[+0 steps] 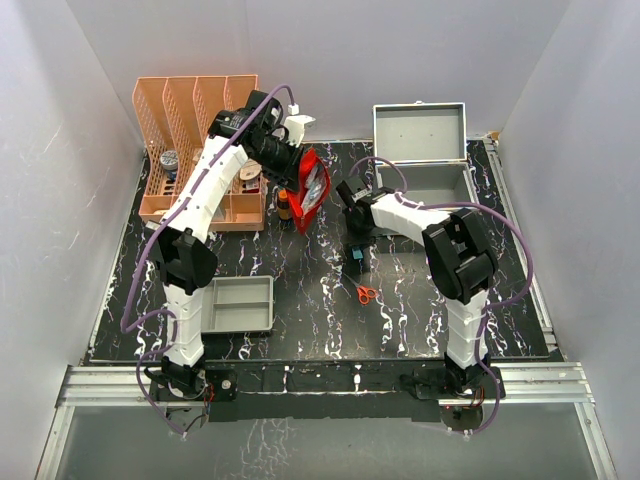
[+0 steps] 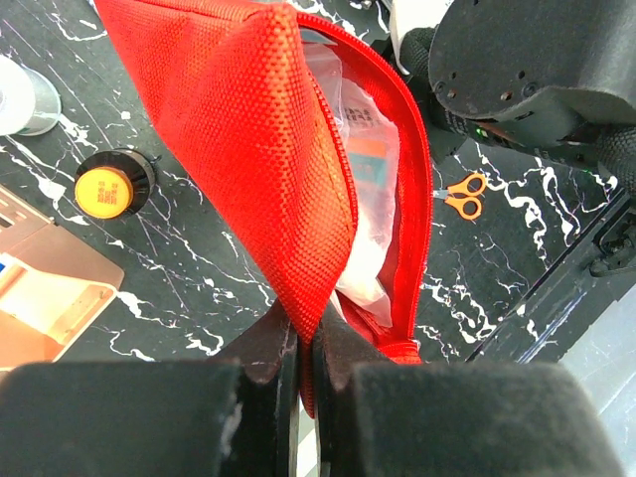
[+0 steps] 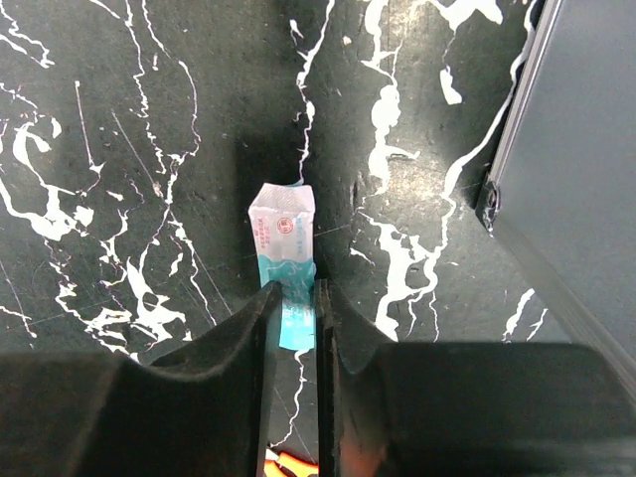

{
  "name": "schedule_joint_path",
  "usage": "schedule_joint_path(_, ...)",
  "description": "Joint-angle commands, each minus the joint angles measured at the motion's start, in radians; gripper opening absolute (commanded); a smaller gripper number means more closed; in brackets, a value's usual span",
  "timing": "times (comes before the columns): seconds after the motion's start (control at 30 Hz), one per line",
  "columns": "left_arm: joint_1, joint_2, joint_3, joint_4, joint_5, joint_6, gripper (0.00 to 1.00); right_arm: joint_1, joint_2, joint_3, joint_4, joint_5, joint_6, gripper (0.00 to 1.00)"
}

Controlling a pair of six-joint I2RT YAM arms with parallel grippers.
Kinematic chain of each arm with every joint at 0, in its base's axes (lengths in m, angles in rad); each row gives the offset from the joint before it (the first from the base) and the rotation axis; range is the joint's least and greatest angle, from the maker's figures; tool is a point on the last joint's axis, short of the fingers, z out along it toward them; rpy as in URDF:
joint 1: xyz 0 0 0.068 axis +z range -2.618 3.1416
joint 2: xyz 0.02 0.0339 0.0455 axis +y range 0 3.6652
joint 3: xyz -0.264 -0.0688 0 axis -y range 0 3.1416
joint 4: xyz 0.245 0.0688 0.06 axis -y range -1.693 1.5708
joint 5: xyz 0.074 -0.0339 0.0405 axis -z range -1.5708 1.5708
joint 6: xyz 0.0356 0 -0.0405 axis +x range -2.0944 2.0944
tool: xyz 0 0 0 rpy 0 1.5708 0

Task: Organize the medicine kit
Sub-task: Pick up the medical item at the center of the board.

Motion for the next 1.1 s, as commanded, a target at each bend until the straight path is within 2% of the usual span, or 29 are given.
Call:
schedule_joint_path(0.0,0.004,-0.076,-0.009,-0.023,0.041,-0.005,0.0,0.011,0.013,0.022,0.026,0.035,-0.023,0.12)
schedule_joint_path(0.13,0.004,-0.072,-0.006,-0.019,0.044,-0.006,0.0,0.012,0.003,0.005,0.02,0.045,-0.023,0.0)
schedule_joint_path(0.4,0.004,-0.071,-0.013,-0.017,0.047,-0.005,0.0,0.012,-0.081,0.002,-0.01,0.048,-0.007,0.0)
schedule_joint_path(0.63,0.004,-0.069,-0.023,-0.015,0.017,-0.004,0.0,0.011,-0.225,0.304,-0.167,0.076,0.027,0.0)
schedule_joint_path(0.8,0.004,-0.063,-0.019,-0.007,0.016,-0.007,0.0,0.009,-0.192,0.586,-0.261,0.081,0.046,0.0)
schedule_joint_path(0.93,0.004,-0.066,-0.028,-0.003,0.018,-0.005,0.0,0.009,-0.16,0.664,-0.256,0.028,0.089,0.0)
schedule_joint_path(1.07,0.004,-0.071,-0.035,-0.001,0.022,-0.007,0.0,0.01,-0.164,0.616,-0.217,-0.039,0.146,0.0)
